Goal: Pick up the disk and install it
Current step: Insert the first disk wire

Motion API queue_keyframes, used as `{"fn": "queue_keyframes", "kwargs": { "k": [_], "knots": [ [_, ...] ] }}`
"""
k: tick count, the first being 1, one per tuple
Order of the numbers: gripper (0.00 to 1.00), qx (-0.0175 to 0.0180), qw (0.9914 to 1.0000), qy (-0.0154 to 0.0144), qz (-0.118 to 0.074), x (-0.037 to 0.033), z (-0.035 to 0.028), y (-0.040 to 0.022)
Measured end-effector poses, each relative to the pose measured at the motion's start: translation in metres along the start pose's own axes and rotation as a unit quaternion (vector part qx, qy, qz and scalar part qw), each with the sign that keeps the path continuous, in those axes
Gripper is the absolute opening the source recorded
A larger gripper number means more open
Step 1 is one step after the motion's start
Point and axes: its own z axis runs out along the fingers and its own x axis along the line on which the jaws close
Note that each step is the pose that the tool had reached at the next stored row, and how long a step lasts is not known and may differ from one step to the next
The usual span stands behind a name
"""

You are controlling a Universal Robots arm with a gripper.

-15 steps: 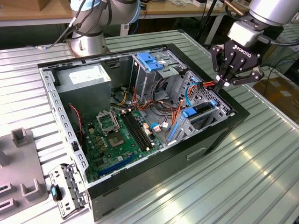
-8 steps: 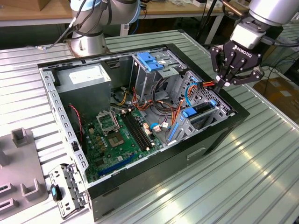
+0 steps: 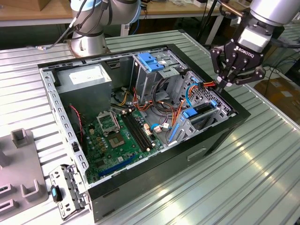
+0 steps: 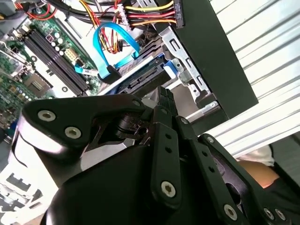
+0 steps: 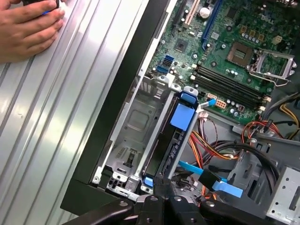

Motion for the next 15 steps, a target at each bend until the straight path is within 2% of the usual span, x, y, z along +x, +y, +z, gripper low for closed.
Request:
{"fn": "queue_keyframes", "kwargs": {
  "k": [8, 15],
  "knots": [
    [0.11, -0.0002, 0.99929, 0.0002, -0.038, 0.0001, 0.0001, -0.0003],
    [0.11, -0.0003, 0.9975, 0.0002, -0.071, 0.0006, 0.0004, -0.0016]
  ]
}}
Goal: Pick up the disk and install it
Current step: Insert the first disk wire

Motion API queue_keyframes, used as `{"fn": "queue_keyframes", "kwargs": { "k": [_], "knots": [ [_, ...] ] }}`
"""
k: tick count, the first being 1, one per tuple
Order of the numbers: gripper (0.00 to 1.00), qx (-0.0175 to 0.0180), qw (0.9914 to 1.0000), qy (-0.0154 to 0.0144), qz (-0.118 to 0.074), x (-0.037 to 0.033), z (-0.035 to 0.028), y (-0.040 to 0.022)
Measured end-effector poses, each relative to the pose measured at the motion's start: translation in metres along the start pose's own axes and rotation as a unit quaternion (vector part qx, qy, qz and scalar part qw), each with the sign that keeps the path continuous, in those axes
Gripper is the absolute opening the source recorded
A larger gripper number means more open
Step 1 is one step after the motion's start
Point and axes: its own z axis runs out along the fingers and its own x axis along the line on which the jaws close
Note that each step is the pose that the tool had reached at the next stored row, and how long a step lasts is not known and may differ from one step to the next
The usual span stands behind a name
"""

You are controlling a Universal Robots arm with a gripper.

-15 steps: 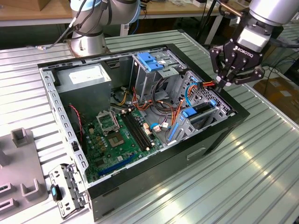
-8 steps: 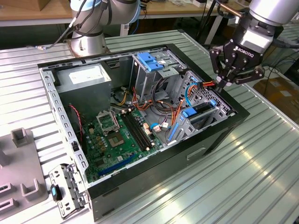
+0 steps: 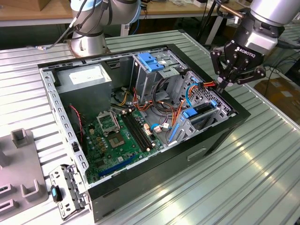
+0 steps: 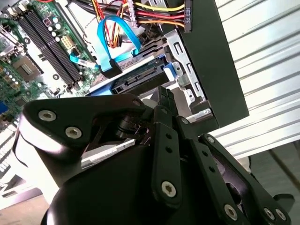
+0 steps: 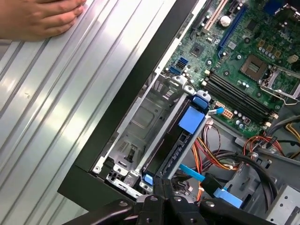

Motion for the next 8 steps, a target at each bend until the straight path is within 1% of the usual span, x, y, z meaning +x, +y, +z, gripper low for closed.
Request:
{"fn": "queue_keyframes", "kwargs": {
  "k": [4, 5, 6, 7, 8],
  "knots": [
    [0.11, -0.0001, 0.99993, 0.0, -0.012, 0.0, 0.0004, -0.0018],
    [0.11, -0.0001, 0.99989, 0.0001, -0.015, -0.0012, 0.0005, -0.0037],
    [0.11, -0.0002, 0.99938, 0.0001, -0.035, -0.0037, 0.0018, -0.0205],
    [0.11, -0.0002, 0.99881, 0.0002, -0.049, -0.0029, 0.0024, -0.0269],
    [0.11, -0.0005, 0.9968, 0.0004, -0.08, -0.0022, 0.0033, -0.0318]
  ]
}}
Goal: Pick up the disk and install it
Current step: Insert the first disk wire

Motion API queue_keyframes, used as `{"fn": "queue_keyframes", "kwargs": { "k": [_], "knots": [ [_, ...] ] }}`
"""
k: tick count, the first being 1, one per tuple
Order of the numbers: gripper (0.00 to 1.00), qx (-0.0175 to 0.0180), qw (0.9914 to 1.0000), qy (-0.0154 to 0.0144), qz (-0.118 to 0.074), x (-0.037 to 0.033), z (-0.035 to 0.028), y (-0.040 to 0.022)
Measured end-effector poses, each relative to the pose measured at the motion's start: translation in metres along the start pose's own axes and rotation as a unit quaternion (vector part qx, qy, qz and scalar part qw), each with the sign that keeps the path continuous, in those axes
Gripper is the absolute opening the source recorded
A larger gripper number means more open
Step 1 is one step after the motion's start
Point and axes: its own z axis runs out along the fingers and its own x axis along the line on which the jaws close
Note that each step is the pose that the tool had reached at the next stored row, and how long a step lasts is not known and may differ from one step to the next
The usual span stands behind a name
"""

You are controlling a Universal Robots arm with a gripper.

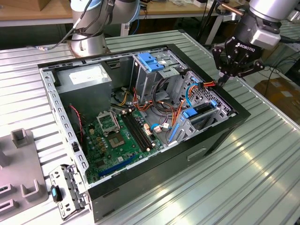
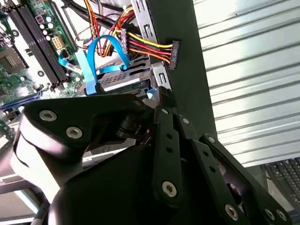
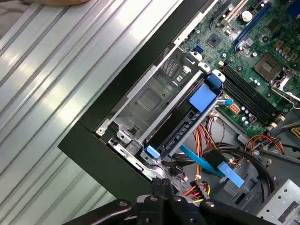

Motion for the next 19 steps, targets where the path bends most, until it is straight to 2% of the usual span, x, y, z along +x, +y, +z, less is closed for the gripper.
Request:
{"fn": "queue_keyframes", "kwargs": {
  "k": [1, 6, 7, 8, 11, 14, 18, 19],
  "knots": [
    [0.18, -0.0001, 0.99996, 0.0001, -0.009, 0.0, 0.0002, -0.0001],
    [0.19, -0.0003, 0.99957, 0.0004, -0.029, 0.0, 0.0004, -0.0003],
    [0.19, -0.0003, 0.9995, 0.0004, -0.032, 0.0, 0.0004, -0.0003],
    [0.25, -0.0003, 0.99945, 0.0004, -0.033, 0.0, 0.0004, -0.0003],
    [0.25, -0.0009, 0.99943, 0.0011, -0.034, -0.0001, 0.0006, -0.0004],
    [0.25, -0.0014, 0.99903, 0.0016, -0.044, -0.0009, 0.0011, -0.0025],
    [0.25, -0.0014, 0.99851, 0.0017, -0.054, -0.0058, 0.0038, -0.0093],
    [0.25, -0.0014, 0.9981, 0.0017, -0.061, -0.0065, 0.005, -0.0115]
  ]
}}
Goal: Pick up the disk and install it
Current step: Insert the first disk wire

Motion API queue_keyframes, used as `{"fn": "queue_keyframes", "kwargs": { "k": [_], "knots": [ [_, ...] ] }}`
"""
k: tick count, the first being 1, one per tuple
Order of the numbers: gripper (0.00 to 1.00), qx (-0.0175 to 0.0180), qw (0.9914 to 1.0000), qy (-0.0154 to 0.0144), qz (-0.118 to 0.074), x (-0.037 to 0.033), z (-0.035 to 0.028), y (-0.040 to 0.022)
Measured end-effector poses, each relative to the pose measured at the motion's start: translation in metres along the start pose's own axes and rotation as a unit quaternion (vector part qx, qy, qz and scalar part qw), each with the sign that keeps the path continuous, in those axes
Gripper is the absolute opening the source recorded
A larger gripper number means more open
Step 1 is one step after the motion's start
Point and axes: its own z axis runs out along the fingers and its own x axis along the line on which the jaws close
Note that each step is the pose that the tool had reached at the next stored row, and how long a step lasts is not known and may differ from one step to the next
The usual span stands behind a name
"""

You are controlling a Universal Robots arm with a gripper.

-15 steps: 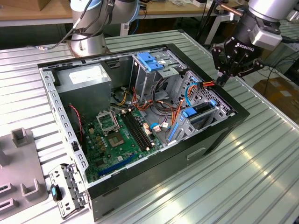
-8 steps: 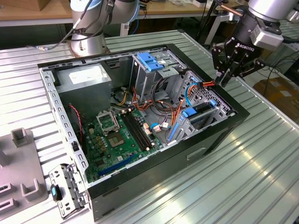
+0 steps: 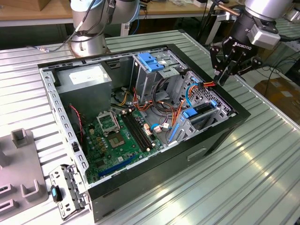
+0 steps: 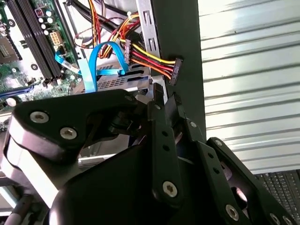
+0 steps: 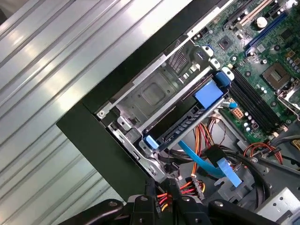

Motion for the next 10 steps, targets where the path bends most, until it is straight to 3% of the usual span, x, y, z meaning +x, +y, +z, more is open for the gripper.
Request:
{"fn": "queue_keyframes", "kwargs": {
  "k": [4, 10],
  "knots": [
    [0.25, -0.0001, 0.99954, 0.0003, -0.03, 0.0001, 0.0022, -0.0016],
    [0.25, -0.0001, 0.99938, 0.0002, -0.035, -0.0026, 0.0027, -0.0107]
  ]
}}
